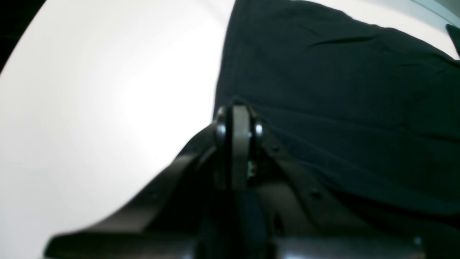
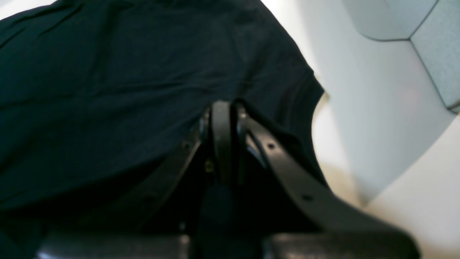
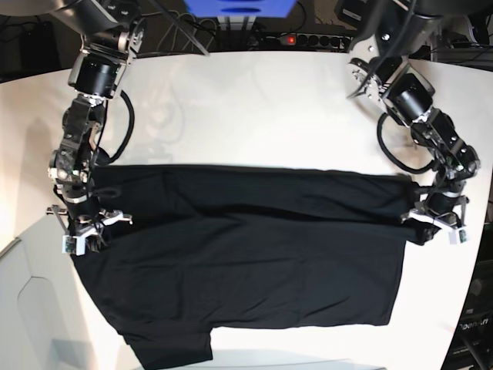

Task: Fold the T-shirt properly
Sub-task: 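Lower the held shoulder edge onto the shirt body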

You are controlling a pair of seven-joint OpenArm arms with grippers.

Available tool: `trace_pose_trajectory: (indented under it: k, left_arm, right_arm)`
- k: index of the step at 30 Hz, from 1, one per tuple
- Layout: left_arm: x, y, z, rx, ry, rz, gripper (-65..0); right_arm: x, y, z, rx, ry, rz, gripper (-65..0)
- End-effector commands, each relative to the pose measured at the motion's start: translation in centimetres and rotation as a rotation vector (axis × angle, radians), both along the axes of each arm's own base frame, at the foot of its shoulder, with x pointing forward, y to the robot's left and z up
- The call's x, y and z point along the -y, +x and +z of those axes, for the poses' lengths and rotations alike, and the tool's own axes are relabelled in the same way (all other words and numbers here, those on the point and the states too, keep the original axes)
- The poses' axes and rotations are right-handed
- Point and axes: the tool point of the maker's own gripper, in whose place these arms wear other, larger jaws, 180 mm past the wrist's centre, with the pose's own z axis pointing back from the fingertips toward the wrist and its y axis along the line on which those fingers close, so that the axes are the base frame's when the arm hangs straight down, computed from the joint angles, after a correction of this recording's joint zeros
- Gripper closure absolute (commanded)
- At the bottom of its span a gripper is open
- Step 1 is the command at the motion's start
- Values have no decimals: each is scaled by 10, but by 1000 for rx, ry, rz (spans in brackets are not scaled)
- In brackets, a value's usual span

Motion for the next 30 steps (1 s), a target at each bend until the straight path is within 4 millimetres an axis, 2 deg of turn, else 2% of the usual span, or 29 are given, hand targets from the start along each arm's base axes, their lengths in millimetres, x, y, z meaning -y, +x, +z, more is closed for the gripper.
trace_pose_trajectory:
  k: [1,7,12,16,17,20,23,26,28,30]
  left_arm:
    - [-11,8,25,71,25,15,-4]
    - [-10,7,21,63,18,13,-4]
    - [-4,5,-10,-2,-49,3,-5]
    - [-5,6,-21,-30,-76,0,-8]
    - [-1,8,-22,-34,-78,-12,-22]
    - [5,14,-21,-54,-45,-61,-119]
    - [10,16,-20,-54,-37,-76,-248]
    - [11,16,-20,-57,-40,-77,-375]
    - [9,16,-17,-53,-32,-75,-445]
    - [5,15,-9,-37,-7,-69,-481]
  right_arm:
    - [6,11,25,79,-10,-7,0]
    - [3,10,22,74,-8,-4,0]
    - [2,10,22,74,-5,-2,0]
    - [1,10,21,71,-5,0,-5]
    - [1,10,21,71,-5,0,-32]
    - [-2,11,20,68,-6,8,-149]
    - [-14,13,21,65,-19,47,-278]
    - [-14,14,24,72,-22,49,-384]
    - [-12,14,32,92,-31,46,-419]
    - [3,7,37,108,-36,7,-423]
